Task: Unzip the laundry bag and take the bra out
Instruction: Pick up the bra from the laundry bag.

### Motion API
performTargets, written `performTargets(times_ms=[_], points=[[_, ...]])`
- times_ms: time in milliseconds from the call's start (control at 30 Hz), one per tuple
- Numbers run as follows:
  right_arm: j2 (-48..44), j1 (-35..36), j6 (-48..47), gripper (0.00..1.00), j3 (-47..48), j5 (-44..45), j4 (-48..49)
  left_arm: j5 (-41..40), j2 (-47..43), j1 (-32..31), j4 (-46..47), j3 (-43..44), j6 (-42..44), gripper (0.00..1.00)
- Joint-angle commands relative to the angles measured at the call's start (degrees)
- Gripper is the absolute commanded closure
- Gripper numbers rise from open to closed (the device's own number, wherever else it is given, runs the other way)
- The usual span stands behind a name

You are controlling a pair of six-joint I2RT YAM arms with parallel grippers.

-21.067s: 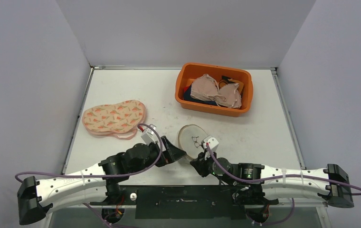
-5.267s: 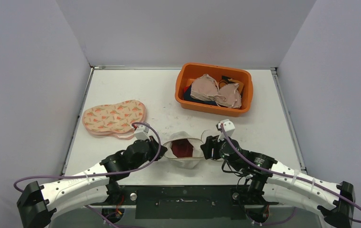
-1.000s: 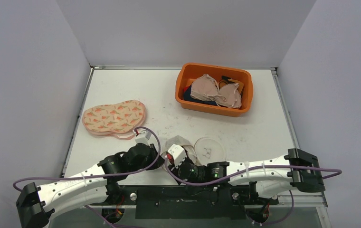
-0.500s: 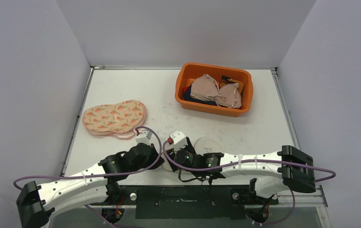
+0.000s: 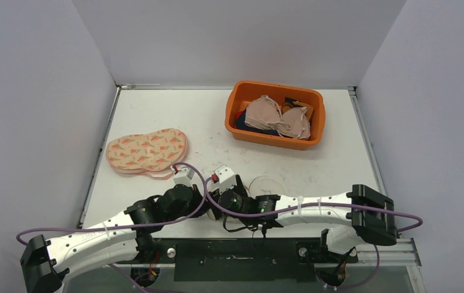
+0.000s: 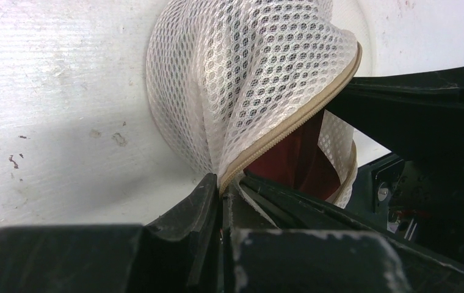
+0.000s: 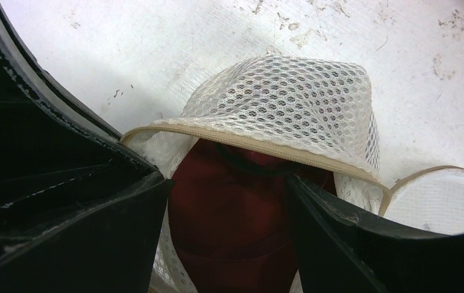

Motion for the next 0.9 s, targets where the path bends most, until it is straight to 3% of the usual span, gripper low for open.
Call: performTargets(times_ms=[0,133,300,367,633,867], points=[[0.6,-0.7,1.6,0.31,2.2,1.6,0.7,-0.4,-0.9,-0.4,1.9,-0.2,0.3,1.0],[3.4,-1.4,1.6,0.36,2.7,2.0,-0.5,-0.4,-1.2,-0.3,2.0,-0.2,0.3,1.0],[5.4,-1.8,2.6,0.51,3.4,3.4,-2.5,-0.3,-2.0,-0.3,2.0,-0.5,0.1,1.0],[4.5,-1.8,3.2,0.61,2.9,4.4,-2.7,-0.5,-2.4,-0.4,1.6,-0.7,0.0,1.0],[-1.1,-1.9,4.1,0.85,0.8,6.7,-5.2,-1.0,-2.6,-0.3,2.1,-1.4,-0.2,1.0],[-6.2,-2.3,4.6,0.95,-1.4,7.8,-6.7,-0.6,-1.5,-0.4,3.2,-1.6,-0.2,1.0]])
